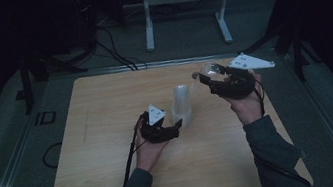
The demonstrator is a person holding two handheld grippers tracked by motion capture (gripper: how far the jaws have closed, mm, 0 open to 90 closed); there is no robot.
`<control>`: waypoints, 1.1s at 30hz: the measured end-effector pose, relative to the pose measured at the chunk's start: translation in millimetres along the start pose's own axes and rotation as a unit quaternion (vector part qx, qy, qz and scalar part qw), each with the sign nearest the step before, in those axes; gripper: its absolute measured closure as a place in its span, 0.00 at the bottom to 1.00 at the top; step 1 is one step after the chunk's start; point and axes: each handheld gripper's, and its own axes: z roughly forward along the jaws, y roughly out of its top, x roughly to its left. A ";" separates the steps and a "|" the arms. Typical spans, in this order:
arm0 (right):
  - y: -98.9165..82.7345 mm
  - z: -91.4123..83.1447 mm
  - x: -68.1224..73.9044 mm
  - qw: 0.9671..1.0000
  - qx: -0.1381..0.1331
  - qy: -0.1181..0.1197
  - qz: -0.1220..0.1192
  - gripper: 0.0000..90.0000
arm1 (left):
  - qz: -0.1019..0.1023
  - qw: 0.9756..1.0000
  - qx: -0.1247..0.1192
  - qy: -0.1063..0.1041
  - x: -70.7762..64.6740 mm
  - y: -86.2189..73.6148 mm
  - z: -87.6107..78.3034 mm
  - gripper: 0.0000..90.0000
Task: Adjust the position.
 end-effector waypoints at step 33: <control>-52.7 -10.8 -18.9 0.999 0.032 -0.009 0.044 0.45 | 0.027 0.999 -0.001 -0.046 -23.7 -6.2 -5.4 0.28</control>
